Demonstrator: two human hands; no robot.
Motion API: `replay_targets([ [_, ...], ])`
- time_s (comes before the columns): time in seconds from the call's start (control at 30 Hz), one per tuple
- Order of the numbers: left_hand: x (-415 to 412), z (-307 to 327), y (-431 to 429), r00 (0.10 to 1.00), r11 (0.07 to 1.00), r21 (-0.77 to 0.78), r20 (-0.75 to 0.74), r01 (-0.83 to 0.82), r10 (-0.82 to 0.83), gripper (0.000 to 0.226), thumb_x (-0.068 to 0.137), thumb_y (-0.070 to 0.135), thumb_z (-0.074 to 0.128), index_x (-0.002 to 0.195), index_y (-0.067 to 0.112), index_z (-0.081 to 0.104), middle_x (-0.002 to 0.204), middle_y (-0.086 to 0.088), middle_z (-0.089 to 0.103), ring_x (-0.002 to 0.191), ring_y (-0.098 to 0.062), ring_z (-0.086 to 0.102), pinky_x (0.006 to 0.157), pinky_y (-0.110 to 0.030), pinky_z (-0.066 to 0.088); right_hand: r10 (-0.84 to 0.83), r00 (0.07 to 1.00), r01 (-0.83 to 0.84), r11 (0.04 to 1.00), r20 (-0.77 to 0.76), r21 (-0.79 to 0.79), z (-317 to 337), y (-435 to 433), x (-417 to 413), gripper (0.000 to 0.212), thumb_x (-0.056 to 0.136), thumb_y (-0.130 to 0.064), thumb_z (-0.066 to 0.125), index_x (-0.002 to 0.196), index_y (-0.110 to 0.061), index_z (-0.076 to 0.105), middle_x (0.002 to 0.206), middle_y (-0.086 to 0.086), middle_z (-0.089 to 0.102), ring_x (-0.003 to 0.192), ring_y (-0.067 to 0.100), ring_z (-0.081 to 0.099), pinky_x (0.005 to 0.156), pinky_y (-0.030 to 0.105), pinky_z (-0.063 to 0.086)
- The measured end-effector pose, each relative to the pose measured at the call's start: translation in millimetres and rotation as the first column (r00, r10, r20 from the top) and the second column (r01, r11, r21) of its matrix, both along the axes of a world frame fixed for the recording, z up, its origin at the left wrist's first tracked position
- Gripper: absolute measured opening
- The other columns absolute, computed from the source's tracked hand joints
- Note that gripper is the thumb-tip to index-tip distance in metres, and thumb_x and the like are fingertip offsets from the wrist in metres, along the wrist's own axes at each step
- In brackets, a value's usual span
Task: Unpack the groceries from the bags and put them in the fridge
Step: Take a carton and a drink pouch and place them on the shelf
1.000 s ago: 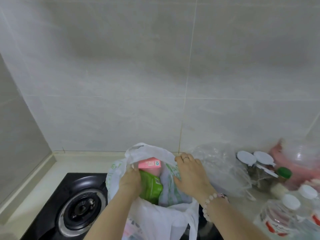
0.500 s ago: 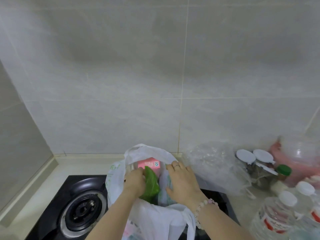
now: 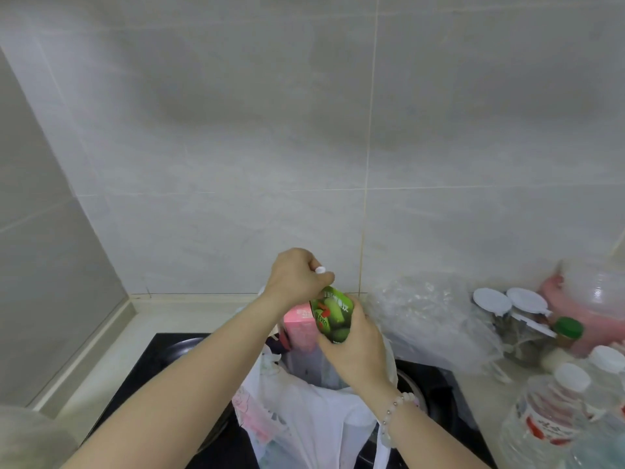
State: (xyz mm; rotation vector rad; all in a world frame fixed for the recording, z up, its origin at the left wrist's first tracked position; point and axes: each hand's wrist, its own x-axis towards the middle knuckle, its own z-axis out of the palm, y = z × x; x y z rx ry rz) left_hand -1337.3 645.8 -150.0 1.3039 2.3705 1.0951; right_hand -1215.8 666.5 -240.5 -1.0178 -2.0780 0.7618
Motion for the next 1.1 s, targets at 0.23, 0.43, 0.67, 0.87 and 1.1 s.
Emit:
replay_targets([
  [0.23, 12, 17, -5, 0.960, 0.991, -0.052, -0.247, 0.121, -0.130, 0.015, 0.080, 0.025, 0.066, 0.074, 0.013, 0.059, 0.068, 0.004, 0.057, 0.077, -0.017, 0.058, 0.068, -0.024, 0.045, -0.032, 0.993, 0.018, 0.993, -0.115, -0.117, 6, 9, -1, 0.019, 0.071, -0.024, 0.080, 0.086, -0.019, 0.069, 0.070, -0.007, 0.065, 0.074, 0.016, 0.066, 0.061, 0.026, 0.049],
  [0.43, -8, -4, -4, 0.925, 0.995, -0.095, -0.378, 0.012, -0.047, 0.036, 0.093, 0.041, 0.051, 0.108, 0.010, 0.059, 0.096, -0.009, 0.067, 0.093, -0.025, 0.060, 0.077, -0.030, 0.045, -0.139, 0.990, 0.138, 0.985, 0.006, -0.105, -5, 25, 16, 0.022, 0.075, -0.026, 0.078, 0.090, -0.012, 0.070, 0.084, 0.003, 0.071, 0.082, 0.022, 0.066, 0.063, 0.023, 0.043],
  [0.67, -16, -94, 1, 0.840, 0.617, -0.787, -0.339, -0.005, -0.424, 0.036, 0.094, 0.017, 0.047, 0.128, 0.005, 0.052, 0.125, -0.009, 0.055, 0.117, -0.028, 0.053, 0.096, -0.033, 0.045, -0.223, 0.973, 0.229, 0.968, 0.064, -0.104, -13, 45, 47, 0.016, 0.080, -0.027, 0.073, 0.089, -0.014, 0.067, 0.078, -0.001, 0.065, 0.074, 0.017, 0.058, 0.064, 0.023, 0.041],
  [0.87, -44, -137, -21, 0.945, 0.654, -0.732, -0.317, -0.194, -0.074, 0.043, 0.084, 0.035, 0.059, 0.124, 0.018, 0.057, 0.127, 0.000, 0.056, 0.121, -0.018, 0.049, 0.094, -0.022, 0.036, -0.180, 0.980, 0.189, 0.974, 0.079, -0.129, -24, 47, 47, 0.016, 0.079, -0.032, 0.073, 0.087, -0.019, 0.067, 0.071, -0.010, 0.058, 0.075, 0.015, 0.061, 0.065, 0.024, 0.046],
  [1.1, -62, -127, -35, 0.957, 0.744, -0.607, -0.236, -0.280, 0.168, 0.066, 0.055, 0.047, 0.068, 0.116, 0.028, 0.055, 0.100, 0.010, 0.045, 0.086, -0.007, 0.046, 0.070, -0.018, 0.043, -0.175, 0.984, 0.178, 0.971, 0.036, -0.159, -30, 49, 34, 0.022, 0.076, -0.031, 0.076, 0.090, -0.015, 0.069, 0.084, -0.001, 0.070, 0.084, 0.020, 0.065, 0.070, 0.028, 0.051],
])
